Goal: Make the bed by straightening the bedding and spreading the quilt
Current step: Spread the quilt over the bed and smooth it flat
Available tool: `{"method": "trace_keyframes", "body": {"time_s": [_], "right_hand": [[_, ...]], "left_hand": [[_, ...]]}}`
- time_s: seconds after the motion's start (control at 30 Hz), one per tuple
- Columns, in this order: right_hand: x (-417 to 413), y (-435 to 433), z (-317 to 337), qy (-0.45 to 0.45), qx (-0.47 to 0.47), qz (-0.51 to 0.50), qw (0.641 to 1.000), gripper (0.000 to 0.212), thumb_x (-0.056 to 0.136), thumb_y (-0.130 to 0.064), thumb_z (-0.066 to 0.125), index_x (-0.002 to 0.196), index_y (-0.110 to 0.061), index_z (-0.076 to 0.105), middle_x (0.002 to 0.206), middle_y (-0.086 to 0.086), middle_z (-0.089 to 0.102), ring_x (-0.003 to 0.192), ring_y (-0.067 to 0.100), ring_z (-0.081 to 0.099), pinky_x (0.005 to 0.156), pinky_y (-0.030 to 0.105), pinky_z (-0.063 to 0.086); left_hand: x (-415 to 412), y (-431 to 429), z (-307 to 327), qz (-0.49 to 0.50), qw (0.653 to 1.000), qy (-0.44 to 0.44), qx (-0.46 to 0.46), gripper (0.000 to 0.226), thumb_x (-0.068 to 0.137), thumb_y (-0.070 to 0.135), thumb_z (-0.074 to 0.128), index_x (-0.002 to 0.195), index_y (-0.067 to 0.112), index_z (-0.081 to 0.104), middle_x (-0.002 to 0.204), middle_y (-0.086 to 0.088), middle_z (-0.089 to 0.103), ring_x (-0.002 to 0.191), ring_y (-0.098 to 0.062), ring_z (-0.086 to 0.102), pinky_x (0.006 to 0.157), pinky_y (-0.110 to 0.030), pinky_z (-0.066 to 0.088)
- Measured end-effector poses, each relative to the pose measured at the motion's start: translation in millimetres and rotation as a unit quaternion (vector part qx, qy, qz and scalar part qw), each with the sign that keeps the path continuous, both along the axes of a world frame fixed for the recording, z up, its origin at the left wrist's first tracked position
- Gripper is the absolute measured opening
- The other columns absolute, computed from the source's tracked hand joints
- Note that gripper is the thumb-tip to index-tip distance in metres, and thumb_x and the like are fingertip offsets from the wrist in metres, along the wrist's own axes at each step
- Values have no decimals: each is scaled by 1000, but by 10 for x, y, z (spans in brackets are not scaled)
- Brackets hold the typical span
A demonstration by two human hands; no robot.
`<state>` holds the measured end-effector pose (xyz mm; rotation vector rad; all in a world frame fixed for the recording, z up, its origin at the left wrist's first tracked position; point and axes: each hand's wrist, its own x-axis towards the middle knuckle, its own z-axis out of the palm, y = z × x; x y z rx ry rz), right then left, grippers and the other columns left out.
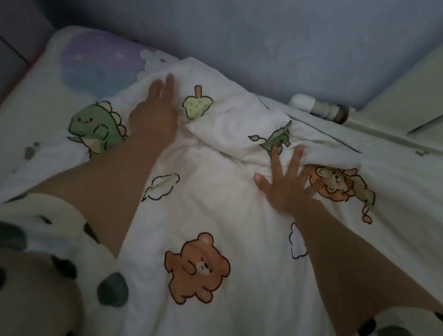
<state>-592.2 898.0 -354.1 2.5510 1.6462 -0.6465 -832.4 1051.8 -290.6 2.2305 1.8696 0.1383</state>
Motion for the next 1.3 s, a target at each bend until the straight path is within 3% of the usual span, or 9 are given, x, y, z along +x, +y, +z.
{"method": "trace_keyframes", "body": {"time_s": [0.2, 0.33, 0.4, 0.53, 0.73, 0.97, 1.07, 1.2, 1.3], "right_hand": [[11, 14, -11, 3, -22, 0, 1000, 99, 50, -90, -23, 139, -48, -28, 154, 5, -30, 143, 44, -8, 105, 75, -2], [-15, 26, -14, -7, -38, -7, 999, 78, 73, -81, -4, 139, -48, -30, 148, 4, -43, 143, 44, -5, 106, 73, -3], [-7, 31, -9, -13, -37, 0, 999, 82, 72, -86, -4, 139, -48, -30, 147, 4, -45, 143, 44, -5, 105, 73, -6], [-11, 44, -11, -14, -40, 4, 999, 83, 63, -86, -15, 132, -47, -39, 145, 6, -47, 143, 45, -3, 103, 73, -8], [-6, 60, -27, -13, -37, 4, 999, 80, 62, -86, -18, 128, -48, -43, 143, 5, -49, 143, 46, -4, 101, 73, -12], [2, 63, -48, -4, -28, 1, 1000, 85, 53, -87, -26, 128, -50, -42, 146, 4, -45, 143, 47, -3, 100, 74, -12], [26, 63, -9, 21, -33, 3, 999, 85, 59, -90, -15, 132, -51, -37, 145, 1, -47, 142, 46, -12, 100, 73, -13], [79, 82, 63, 57, -46, 9, 997, 82, 76, -83, 14, 140, -52, -26, 146, -2, -46, 141, 44, -19, 104, 72, -13], [84, 103, 204, 38, 53, -16, 998, 72, 88, -71, 28, 149, -46, 0, 159, 2, -16, 142, 42, 4, 110, 66, 5]], "left_hand": [[68, 258, -24, -2, 999, 11, -40, 84, 93, 29, 48, 146, 42, -17, 114, -16, 52, 94, -37, 58, 70, -40, 41], [63, 524, 156, -1, 997, 50, -51, 48, 92, 27, 51, 137, 23, 36, 122, -18, 55, 111, -39, 54, 87, -41, 44], [39, 671, 293, 85, 996, 9, 0, 48, 91, 25, 55, 134, 13, 37, 125, -21, 54, 115, -40, 52, 91, -44, 43], [-112, 1047, 368, 242, 956, -163, 36, 72, 93, 28, 54, 149, 5, 15, 142, -21, 40, 129, -38, 43, 105, -42, 33], [45, 1028, 172, 193, 975, -62, -96, 91, 89, 47, 55, 147, 41, -16, 153, -21, -26, 141, -51, -3, 113, -57, 8], [401, 336, -88, 10, 998, 2, 54, 90, 89, 50, 52, 149, 36, -13, 157, -14, -20, 141, -47, -14, 109, -68, 4], [591, -143, -253, -68, 998, 6, -8, 97, 86, 60, 52, 147, 37, -20, 155, -8, -27, 141, -44, -20, 110, -64, -1], [612, -238, -433, -42, 992, 19, -116, 102, 82, 62, 57, 142, 47, -24, 152, -9, -34, 138, -51, -20, 109, -70, 3], [692, -57, -296, -30, 983, 34, -176, 109, 75, 61, 67, 136, 58, -24, 152, -8, -35, 136, -56, -16, 99, -77, 12]]}}
